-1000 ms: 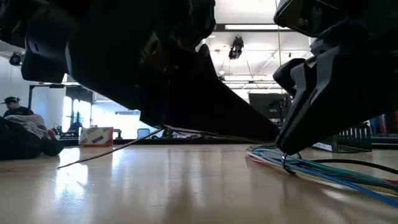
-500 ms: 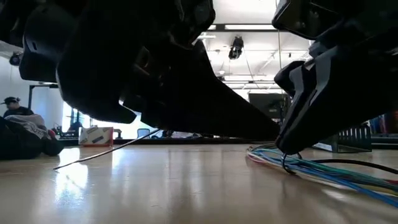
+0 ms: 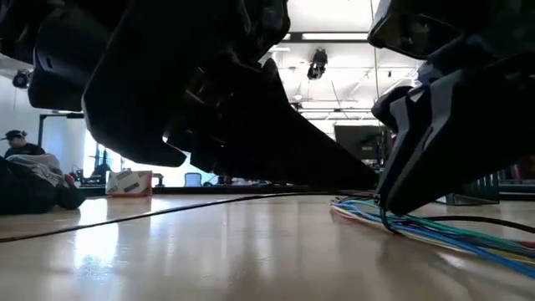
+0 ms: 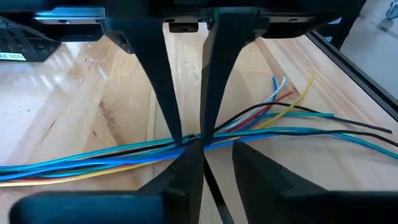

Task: Ziptie cables
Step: Wrap the zip tie around the cable bundle

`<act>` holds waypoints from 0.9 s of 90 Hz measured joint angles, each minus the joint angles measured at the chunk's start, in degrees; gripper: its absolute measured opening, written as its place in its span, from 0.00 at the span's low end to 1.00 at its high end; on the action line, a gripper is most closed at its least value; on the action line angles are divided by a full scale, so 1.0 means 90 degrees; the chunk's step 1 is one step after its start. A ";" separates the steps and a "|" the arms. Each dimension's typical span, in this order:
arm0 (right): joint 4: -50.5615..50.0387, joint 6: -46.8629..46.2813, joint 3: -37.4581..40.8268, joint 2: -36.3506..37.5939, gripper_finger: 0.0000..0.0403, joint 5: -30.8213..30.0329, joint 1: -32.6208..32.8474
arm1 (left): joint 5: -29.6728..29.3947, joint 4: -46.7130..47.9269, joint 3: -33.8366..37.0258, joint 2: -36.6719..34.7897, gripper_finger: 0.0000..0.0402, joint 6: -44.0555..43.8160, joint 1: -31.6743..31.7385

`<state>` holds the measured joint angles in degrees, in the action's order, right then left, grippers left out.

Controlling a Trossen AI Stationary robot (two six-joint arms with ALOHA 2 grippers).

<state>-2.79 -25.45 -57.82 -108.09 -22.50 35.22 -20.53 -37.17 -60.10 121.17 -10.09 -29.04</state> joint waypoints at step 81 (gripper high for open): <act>0.0330 0.0661 0.0000 0.0000 0.08 0.0027 -0.0114 | 0.0002 0.0141 0.0000 0.0002 0.19 -0.0155 0.0007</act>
<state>0.19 -19.50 -57.82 -108.09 -22.26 34.20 -20.51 -35.90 -60.10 121.19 -11.49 -28.97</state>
